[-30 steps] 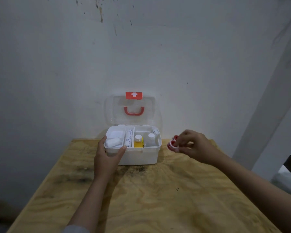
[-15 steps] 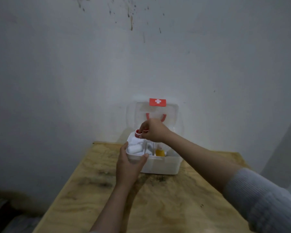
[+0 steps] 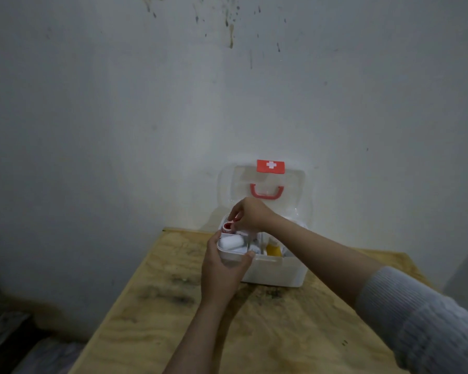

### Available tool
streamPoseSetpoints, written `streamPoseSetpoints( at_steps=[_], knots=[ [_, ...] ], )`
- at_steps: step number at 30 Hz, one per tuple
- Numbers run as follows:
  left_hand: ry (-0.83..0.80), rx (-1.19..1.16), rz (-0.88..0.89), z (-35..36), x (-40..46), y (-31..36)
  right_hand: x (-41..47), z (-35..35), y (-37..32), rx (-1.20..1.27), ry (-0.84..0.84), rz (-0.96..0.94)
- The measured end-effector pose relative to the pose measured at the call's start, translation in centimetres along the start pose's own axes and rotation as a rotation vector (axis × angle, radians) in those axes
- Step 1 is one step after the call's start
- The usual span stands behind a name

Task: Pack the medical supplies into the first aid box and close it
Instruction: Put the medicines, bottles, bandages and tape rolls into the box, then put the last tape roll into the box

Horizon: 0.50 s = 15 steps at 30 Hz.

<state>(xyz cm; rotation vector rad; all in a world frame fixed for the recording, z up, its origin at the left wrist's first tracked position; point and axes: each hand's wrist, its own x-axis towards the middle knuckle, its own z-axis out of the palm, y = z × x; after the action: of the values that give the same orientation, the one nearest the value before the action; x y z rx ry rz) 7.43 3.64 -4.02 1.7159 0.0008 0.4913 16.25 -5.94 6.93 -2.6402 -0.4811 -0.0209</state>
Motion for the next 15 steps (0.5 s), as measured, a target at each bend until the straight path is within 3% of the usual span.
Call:
streamPoseSetpoints(
  at_steps=[3,6,8,10,12,15],
  knots=[
    [-0.007,-0.008,-0.013,-0.1,-0.1,0.0,-1.5,-1.5,0.0,-0.049,0.226,-0.160],
    [0.008,-0.024,-0.016,-0.1,-0.1,0.1,-2.8,-3.7,1.0,-0.157,0.699,-0.371],
    [0.006,-0.012,-0.024,-0.1,-0.1,0.4,-2.8,-5.8,2.0,-0.274,0.866,-0.333],
    [0.007,0.002,-0.025,-0.1,0.0,0.4,-2.3,-7.8,3.2,-0.364,0.780,-0.172],
    [-0.002,0.015,-0.031,-0.1,0.0,0.4,-1.9,-9.0,4.3,-0.422,0.583,-0.032],
    [-0.020,0.032,-0.043,-0.2,0.1,0.5,-2.2,-9.0,5.1,-0.430,0.481,-0.034]
  ],
)
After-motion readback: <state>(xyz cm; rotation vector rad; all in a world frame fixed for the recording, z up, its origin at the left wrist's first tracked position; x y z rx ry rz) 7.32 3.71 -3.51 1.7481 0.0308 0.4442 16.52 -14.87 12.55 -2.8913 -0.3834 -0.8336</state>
